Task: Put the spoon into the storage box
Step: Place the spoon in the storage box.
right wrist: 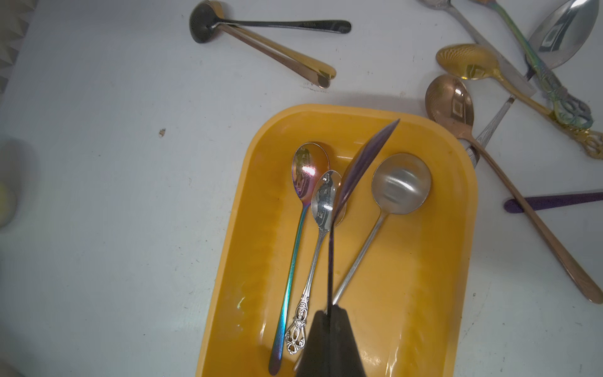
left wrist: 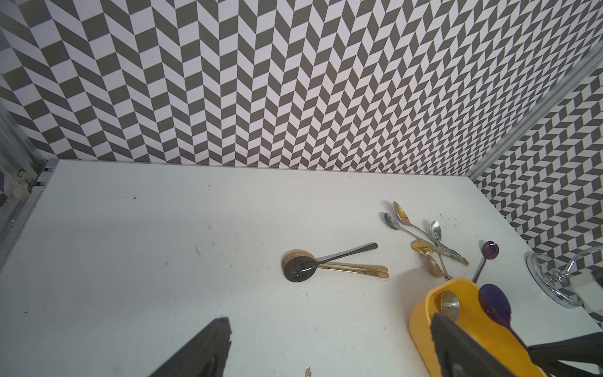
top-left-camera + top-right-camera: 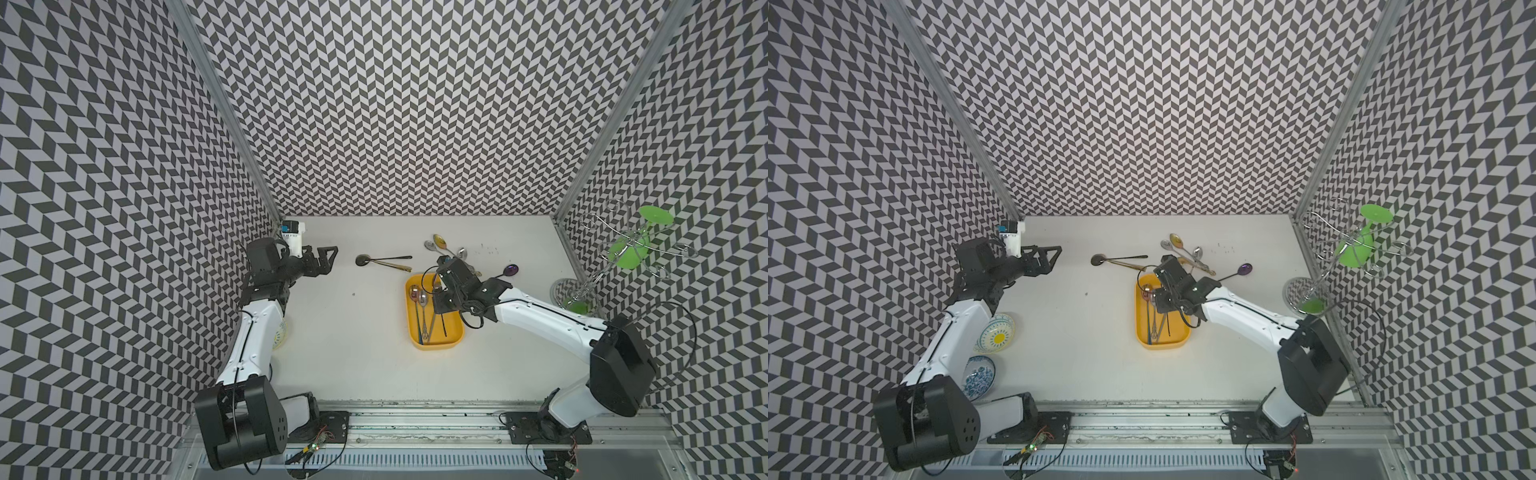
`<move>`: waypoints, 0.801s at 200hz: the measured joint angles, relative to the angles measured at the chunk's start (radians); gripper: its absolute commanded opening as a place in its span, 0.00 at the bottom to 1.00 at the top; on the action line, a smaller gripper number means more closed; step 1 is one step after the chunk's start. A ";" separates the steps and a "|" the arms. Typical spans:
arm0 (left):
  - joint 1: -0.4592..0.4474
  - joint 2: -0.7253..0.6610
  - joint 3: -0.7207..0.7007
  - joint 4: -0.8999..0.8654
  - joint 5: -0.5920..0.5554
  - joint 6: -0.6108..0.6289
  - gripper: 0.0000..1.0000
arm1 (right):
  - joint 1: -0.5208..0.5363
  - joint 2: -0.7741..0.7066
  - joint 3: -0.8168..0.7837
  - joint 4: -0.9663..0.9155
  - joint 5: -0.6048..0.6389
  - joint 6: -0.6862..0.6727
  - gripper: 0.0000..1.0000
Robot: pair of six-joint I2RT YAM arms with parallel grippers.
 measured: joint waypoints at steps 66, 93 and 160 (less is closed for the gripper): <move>0.000 0.005 0.000 0.002 0.000 0.003 1.00 | 0.000 0.124 -0.023 0.055 0.002 0.000 0.16; 0.000 0.005 0.000 0.001 -0.002 0.021 0.99 | 0.000 0.142 -0.021 0.066 0.002 -0.001 0.40; -0.110 0.089 0.135 -0.092 -0.101 0.163 1.00 | -0.006 0.082 -0.006 0.029 0.061 -0.009 0.47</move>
